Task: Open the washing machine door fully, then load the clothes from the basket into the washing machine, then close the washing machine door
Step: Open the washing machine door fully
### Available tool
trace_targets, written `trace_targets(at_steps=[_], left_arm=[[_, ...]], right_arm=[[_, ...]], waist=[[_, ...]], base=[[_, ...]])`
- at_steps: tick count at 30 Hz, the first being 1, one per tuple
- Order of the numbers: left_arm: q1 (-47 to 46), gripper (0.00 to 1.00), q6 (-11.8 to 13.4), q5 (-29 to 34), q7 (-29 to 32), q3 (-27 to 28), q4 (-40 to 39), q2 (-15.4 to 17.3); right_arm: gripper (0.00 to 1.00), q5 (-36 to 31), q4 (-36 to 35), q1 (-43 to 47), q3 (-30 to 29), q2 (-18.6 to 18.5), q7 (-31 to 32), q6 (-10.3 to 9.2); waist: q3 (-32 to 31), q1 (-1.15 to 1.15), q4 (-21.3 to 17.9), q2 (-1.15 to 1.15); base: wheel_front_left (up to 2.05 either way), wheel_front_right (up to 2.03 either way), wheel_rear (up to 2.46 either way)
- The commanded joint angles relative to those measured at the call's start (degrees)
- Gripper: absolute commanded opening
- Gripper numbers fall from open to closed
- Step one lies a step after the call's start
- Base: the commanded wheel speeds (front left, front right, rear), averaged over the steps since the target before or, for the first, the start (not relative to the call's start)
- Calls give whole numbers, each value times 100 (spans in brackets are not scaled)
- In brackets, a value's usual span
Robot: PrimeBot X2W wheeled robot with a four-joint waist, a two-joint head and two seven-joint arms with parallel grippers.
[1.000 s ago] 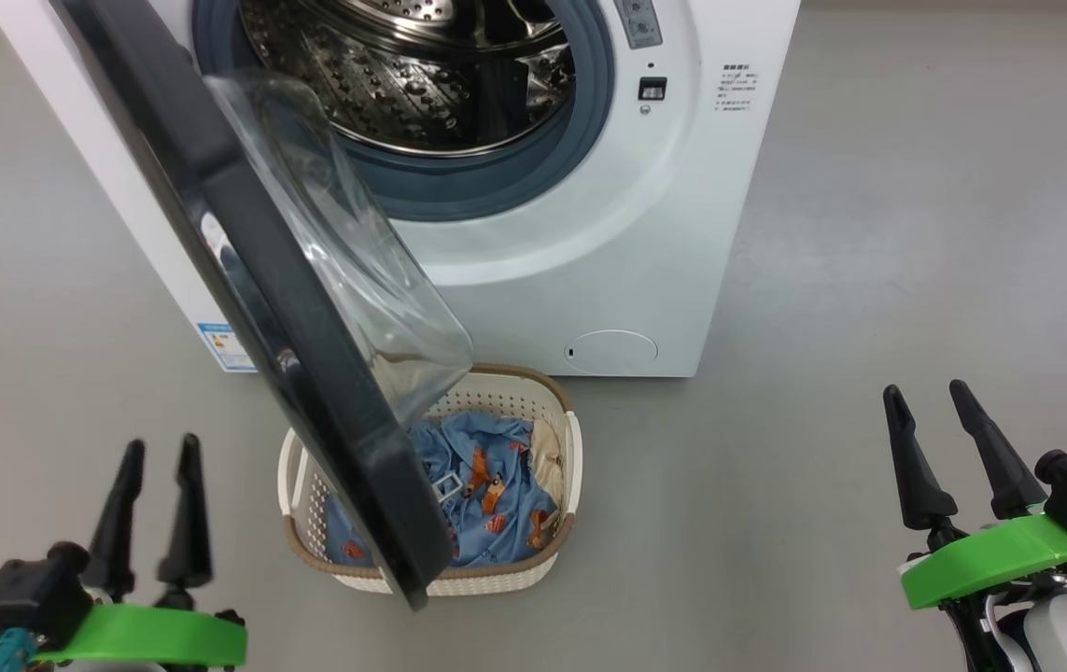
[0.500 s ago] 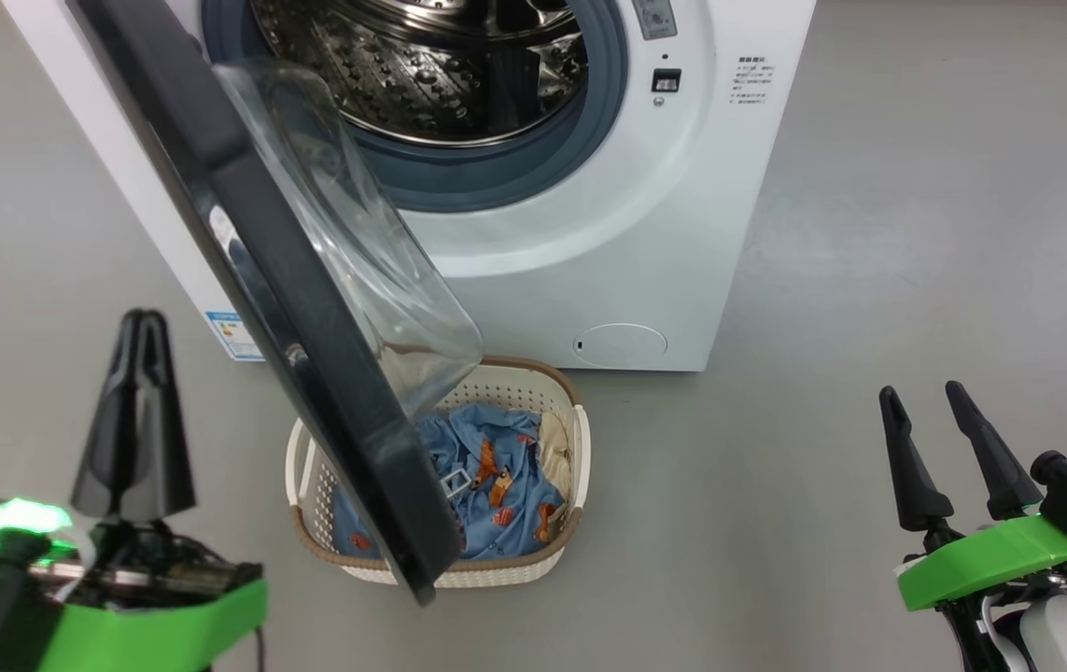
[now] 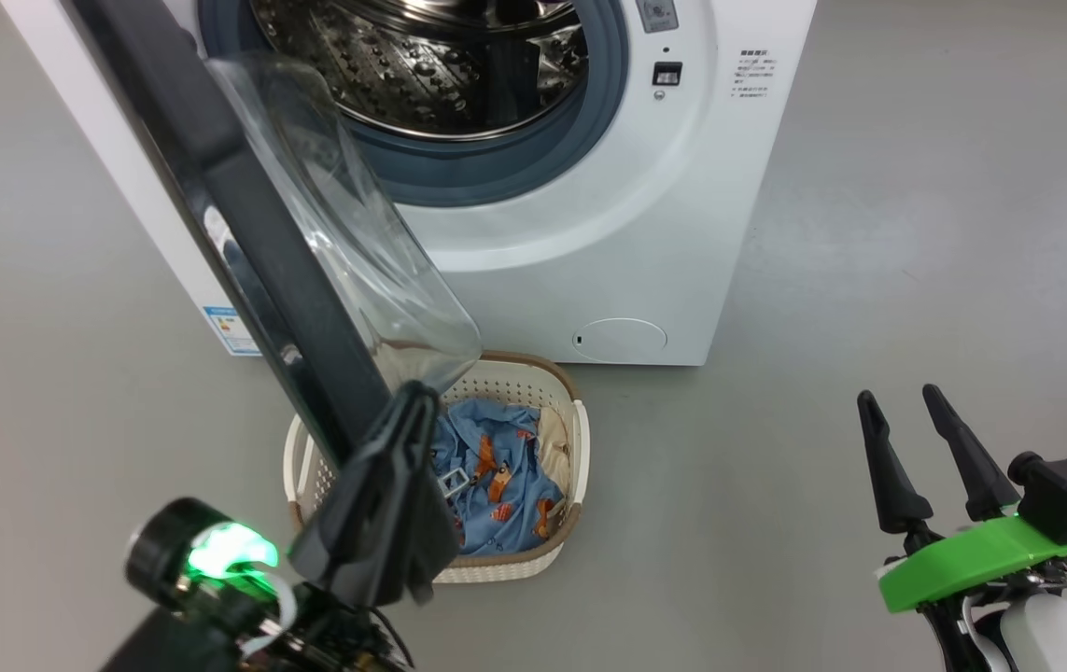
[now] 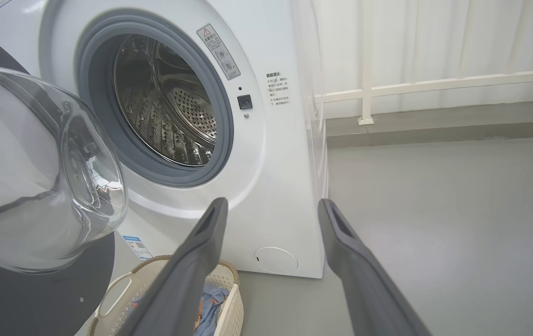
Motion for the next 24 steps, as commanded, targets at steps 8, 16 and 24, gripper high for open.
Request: trace_targets(at_steps=[8, 16, 24], left_arm=[[-155, 0, 4, -244, 288, -386, 459, 130], [-256, 0, 4, -379, 364, -454, 1193, 161], [-347, 0, 10, -528, 358, -417, 1665, 178]], right_arm=[[100, 111, -96, -301, 188, 68, -47, 32], [100, 116, -91, -329, 169, 94, -47, 32], [100, 101, -69, -339, 158, 136, -47, 32]], waist=[[48, 0, -154, 0], [157, 0, -234, 0], [182, 0, -220, 0]], base=[[0, 0, 0], [0, 0, 0], [0, 0, 0]])
